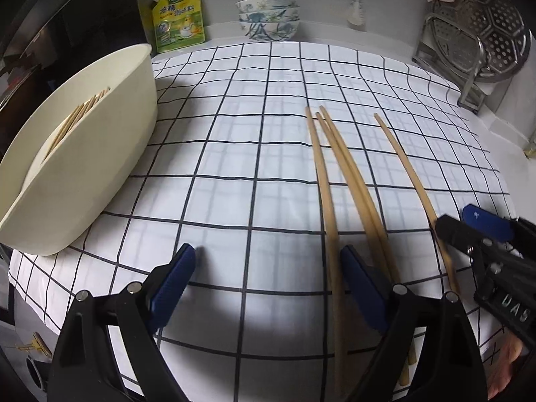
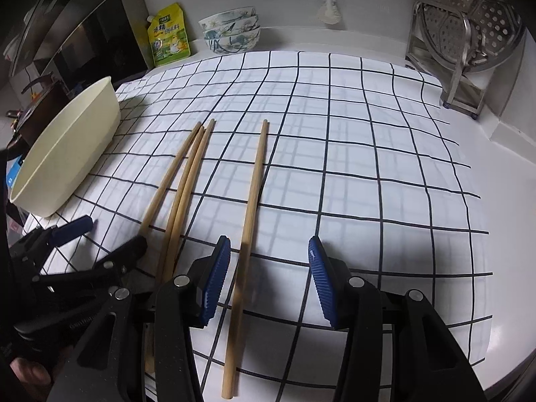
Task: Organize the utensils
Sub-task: 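Close the right tool on one chopstick while the left tool closes on another, then lift both held chopsticks and carry them over the cream-white basin, then open both tools to release the chopsticks into the basin, then move both open tools back to the last chopsticks on the cloth, then close the right tool on one chopstick while the left tool closes on the other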
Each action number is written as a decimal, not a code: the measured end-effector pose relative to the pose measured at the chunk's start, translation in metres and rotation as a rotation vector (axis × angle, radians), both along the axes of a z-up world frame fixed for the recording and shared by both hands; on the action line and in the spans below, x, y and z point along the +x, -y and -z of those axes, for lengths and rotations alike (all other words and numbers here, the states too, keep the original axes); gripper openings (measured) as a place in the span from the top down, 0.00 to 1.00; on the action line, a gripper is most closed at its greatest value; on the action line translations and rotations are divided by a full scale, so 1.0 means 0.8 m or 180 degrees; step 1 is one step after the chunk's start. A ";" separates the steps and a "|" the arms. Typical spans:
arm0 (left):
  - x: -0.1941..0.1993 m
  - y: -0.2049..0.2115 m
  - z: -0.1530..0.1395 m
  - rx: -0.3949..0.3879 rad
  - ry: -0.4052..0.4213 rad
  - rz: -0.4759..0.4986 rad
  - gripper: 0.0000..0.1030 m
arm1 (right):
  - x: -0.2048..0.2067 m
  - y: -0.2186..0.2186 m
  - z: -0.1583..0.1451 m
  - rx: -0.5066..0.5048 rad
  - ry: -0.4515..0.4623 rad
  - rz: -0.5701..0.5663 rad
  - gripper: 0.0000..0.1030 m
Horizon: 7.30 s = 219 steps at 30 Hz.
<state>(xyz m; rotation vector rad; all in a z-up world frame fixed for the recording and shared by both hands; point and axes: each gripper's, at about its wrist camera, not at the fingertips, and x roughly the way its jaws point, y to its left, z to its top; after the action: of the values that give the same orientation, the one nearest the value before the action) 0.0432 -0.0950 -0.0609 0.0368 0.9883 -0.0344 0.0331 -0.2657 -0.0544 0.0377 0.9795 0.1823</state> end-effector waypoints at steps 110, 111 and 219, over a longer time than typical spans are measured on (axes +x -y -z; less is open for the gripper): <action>0.033 -0.372 -0.130 -0.0435 0.0675 -0.0554 0.47 | 0.114 -0.379 -0.100 0.0412 0.0250 -0.0776 0.77; 0.030 -0.373 -0.133 -0.0426 0.0691 -0.0568 0.47 | 0.111 -0.376 -0.103 0.0431 0.0266 -0.0763 0.77; -0.025 -0.054 -0.067 -0.0361 0.0138 0.0255 0.32 | -0.007 -0.075 0.003 -0.0116 0.0050 -0.0284 0.60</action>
<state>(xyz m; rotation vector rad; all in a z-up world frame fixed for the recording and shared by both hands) 0.0233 -0.0516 -0.0076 -0.0269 0.9399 -0.1623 0.0273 -0.2057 -0.0567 -0.0409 0.9693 0.2464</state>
